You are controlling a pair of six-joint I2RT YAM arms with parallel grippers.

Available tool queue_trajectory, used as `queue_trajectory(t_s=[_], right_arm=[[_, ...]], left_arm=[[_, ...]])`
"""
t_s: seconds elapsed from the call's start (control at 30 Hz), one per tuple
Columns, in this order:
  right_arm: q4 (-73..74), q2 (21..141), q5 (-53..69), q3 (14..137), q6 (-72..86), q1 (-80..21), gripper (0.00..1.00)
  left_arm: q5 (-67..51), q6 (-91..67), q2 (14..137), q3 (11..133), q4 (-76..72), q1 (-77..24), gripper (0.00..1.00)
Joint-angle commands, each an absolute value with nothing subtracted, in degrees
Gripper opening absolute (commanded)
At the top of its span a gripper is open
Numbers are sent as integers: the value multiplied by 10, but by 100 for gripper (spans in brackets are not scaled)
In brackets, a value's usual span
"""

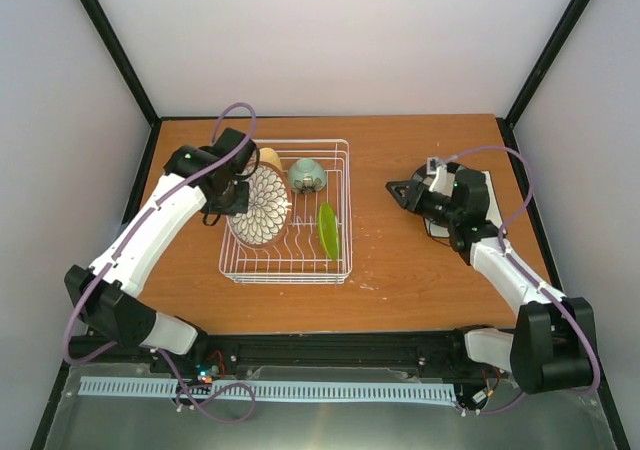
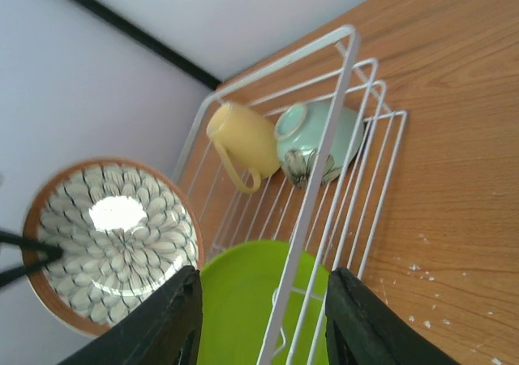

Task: Load the mixed dishes into the dish rack

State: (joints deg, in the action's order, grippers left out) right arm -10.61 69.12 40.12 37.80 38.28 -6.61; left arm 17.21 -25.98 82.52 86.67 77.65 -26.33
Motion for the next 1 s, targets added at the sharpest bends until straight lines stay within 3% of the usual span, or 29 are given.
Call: queue_trajectory(t_s=[0.0,0.13,0.3,0.43,0.67,0.83,0.97], right_arm=[[-86,682,384,409,308,-129,42],[-11,692,299,459,230,-216,41],[-3,693,277,473,225,-242,41],[61,695,236,511,191,-276,41],[117,730,89,556,146,-356,40],[64,746,39,548,146,-359,41],[83,866,79,636,128,-360,39]], left_arm=[[156,-240,796,936,759,-243,1],[123,-224,820,1085,758,-243,1],[13,-241,893,1369,750,-243,1],[-14,-280,897,1447,749,-243,1],[49,-330,781,1202,757,-243,1],[105,-333,745,1167,757,-243,1],[134,-329,731,1142,757,-243,1]])
